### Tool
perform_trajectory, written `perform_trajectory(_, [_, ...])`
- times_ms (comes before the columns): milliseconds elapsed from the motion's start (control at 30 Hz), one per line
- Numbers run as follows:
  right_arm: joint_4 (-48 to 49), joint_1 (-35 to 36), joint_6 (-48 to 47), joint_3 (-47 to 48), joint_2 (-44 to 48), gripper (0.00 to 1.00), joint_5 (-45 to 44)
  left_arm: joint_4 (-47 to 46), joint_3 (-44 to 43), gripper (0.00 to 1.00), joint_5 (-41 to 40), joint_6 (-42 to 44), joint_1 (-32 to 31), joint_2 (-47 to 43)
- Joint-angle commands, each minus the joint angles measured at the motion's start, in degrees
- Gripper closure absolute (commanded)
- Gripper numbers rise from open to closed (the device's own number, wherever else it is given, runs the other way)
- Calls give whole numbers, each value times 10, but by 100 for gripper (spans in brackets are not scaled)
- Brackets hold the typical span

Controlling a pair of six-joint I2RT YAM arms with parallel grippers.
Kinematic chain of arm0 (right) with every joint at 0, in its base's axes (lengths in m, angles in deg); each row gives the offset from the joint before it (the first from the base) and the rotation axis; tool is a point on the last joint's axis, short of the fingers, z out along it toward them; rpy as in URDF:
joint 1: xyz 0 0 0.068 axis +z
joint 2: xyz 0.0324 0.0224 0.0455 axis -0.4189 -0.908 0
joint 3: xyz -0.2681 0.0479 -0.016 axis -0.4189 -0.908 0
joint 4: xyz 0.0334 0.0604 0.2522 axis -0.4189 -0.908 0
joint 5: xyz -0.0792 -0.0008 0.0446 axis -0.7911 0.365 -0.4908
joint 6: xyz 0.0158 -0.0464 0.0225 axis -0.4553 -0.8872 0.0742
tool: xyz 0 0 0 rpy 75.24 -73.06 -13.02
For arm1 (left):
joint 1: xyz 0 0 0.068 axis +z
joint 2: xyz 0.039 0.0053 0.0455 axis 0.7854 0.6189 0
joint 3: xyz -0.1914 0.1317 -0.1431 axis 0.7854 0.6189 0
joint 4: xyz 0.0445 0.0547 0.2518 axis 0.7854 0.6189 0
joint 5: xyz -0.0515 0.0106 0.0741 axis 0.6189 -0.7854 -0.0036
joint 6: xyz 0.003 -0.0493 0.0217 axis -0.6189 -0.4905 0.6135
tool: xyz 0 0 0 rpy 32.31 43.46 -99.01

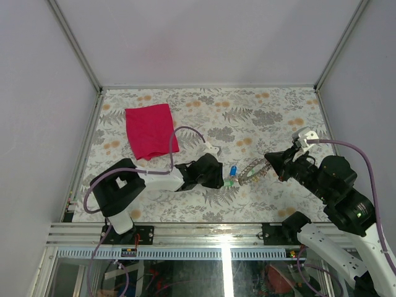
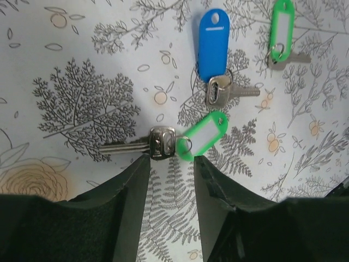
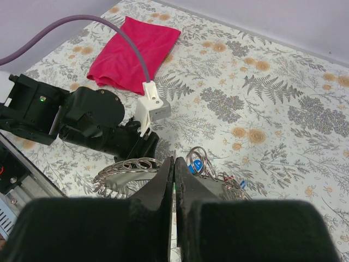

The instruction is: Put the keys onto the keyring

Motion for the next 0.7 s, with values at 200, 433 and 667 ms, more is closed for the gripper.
perform_trajectory(200, [46,2,7,8,0,100,10,-50,3,65,29,11,44,47])
perform_trajectory(433, [40,3,11,8,3,100,8,-44,-22,70,39,36,66,77])
perform_trajectory(667, [36,3,10,9,7,100,5,-36,-49,71,47,54,79,107])
